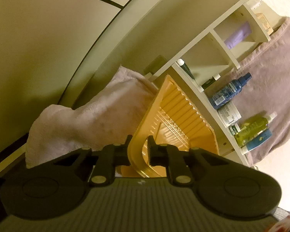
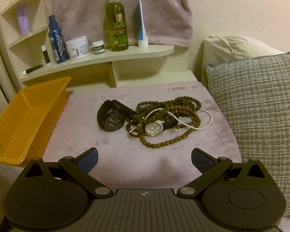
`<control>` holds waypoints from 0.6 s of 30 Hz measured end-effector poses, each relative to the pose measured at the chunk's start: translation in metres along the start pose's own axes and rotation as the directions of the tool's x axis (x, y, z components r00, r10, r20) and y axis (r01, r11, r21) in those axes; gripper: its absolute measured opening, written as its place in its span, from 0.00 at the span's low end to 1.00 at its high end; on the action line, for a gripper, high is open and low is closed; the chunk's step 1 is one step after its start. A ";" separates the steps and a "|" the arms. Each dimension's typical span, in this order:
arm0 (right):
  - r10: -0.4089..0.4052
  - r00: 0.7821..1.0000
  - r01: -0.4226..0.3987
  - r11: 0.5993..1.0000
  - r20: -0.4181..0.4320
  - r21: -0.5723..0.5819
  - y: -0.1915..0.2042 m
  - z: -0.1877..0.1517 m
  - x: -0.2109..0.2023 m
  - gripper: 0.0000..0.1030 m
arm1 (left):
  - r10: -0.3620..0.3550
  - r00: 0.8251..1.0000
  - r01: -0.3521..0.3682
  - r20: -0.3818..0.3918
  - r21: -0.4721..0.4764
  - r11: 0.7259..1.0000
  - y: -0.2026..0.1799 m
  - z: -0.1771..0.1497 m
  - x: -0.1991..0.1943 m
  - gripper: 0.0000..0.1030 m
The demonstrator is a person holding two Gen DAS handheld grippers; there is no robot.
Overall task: Organize jewelry
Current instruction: 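Grasp the orange tray rim with the left gripper and tilt it up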
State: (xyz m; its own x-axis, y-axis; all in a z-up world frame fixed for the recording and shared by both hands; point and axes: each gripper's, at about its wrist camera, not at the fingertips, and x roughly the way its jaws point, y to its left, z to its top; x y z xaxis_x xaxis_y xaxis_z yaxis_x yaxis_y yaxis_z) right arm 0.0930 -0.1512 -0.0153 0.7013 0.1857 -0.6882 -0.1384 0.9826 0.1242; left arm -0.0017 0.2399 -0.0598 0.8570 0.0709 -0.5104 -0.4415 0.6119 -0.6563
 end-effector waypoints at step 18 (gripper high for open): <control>-0.008 0.999 0.008 1.000 0.044 0.003 -0.045 0.005 0.034 0.95 | 0.162 0.983 -0.183 0.085 0.504 0.844 -0.094 -0.008 -0.020 0.07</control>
State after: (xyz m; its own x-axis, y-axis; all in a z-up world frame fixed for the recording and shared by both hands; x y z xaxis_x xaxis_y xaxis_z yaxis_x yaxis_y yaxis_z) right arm 0.1263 -0.1889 -0.0409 0.7326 0.1783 -0.6569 -0.1313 0.9840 0.1208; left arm 0.0202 0.1750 0.0080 0.7937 0.2359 -0.5607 -0.3955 0.9005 -0.1810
